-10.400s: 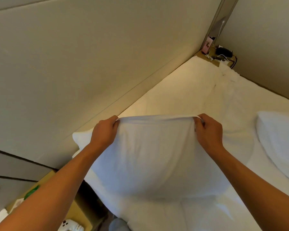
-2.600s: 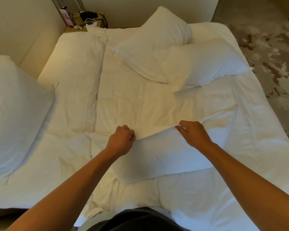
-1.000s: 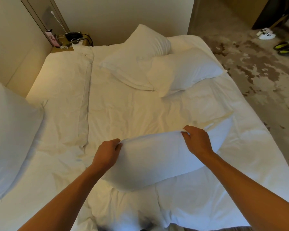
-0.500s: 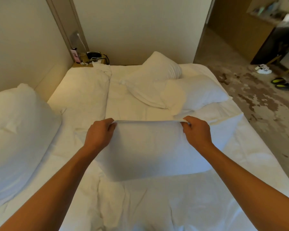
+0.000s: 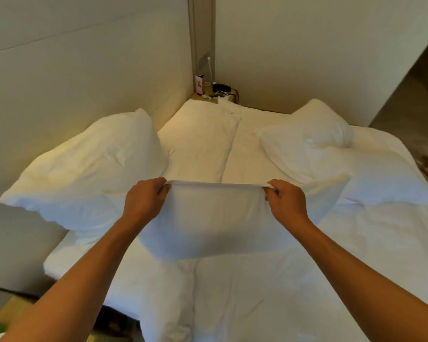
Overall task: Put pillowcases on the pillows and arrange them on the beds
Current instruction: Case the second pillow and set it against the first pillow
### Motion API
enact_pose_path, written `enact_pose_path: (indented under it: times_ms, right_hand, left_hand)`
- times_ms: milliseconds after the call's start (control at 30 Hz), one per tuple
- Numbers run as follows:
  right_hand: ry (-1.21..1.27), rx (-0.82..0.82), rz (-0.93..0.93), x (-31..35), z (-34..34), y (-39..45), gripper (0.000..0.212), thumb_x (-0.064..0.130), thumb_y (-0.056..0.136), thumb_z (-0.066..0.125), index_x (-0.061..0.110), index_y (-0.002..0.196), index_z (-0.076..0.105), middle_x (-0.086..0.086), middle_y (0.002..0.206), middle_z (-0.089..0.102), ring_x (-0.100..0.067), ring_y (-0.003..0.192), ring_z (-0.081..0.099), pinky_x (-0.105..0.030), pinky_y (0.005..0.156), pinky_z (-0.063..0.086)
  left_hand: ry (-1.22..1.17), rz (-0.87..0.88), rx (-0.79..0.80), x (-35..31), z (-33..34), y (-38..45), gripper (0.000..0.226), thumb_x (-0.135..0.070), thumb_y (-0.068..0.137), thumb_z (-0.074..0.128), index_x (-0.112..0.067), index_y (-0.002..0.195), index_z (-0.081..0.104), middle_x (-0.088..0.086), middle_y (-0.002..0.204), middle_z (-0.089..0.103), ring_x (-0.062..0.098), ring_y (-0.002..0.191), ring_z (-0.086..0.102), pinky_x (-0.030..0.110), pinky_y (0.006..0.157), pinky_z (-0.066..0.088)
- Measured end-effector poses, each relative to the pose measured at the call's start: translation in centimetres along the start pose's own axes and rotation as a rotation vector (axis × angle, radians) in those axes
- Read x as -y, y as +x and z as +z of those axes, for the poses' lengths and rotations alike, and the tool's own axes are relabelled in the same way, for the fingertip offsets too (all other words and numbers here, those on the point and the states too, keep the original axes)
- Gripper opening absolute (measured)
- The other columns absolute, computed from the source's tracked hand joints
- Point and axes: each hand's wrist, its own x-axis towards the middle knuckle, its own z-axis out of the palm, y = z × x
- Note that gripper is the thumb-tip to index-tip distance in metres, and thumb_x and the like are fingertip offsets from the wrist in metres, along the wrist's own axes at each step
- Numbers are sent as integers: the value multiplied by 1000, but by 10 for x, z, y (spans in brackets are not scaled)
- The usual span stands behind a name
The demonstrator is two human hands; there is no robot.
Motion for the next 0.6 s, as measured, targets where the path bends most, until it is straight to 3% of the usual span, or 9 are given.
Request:
enact_pose_path:
  times_ms: [167,333,533,600]
  right_hand:
    - [-40,134,32,16,56,7,35,28,105,54,12,76,66,-4,73,70,-23,72,67,-41,68,55]
    - [-62,327,187,-1,123,-18,37,32,106,56,15,75,67,-6,75,72,-26,77,72,-38,69,54]
    - [-143,225,233,-6,164,-21,31,29,105,58,16,77,62,-3,77,62,-22,71,58,-26,58,40]
    - [-165,203,254,-4,171,-16,32,29,105,58,14,76,60,-5,76,62,-23,70,58,-31,59,40]
  left_hand:
    - [1,-90,10,54,2,-16,39,-33,102,53,-27,65,44,-4,61,54,26,60,55,29,52,32]
    - [-44,-172,186,102,46,-42,39,-33,103,52,-23,66,46,-5,59,48,29,68,62,31,54,34]
    - [-163,-153,258,146,82,-27,33,-38,105,47,-20,78,54,-2,69,58,27,69,58,32,54,36]
    - [-190,-129,289,157,87,-17,33,-38,106,46,-20,79,53,0,71,58,29,71,59,34,57,40]
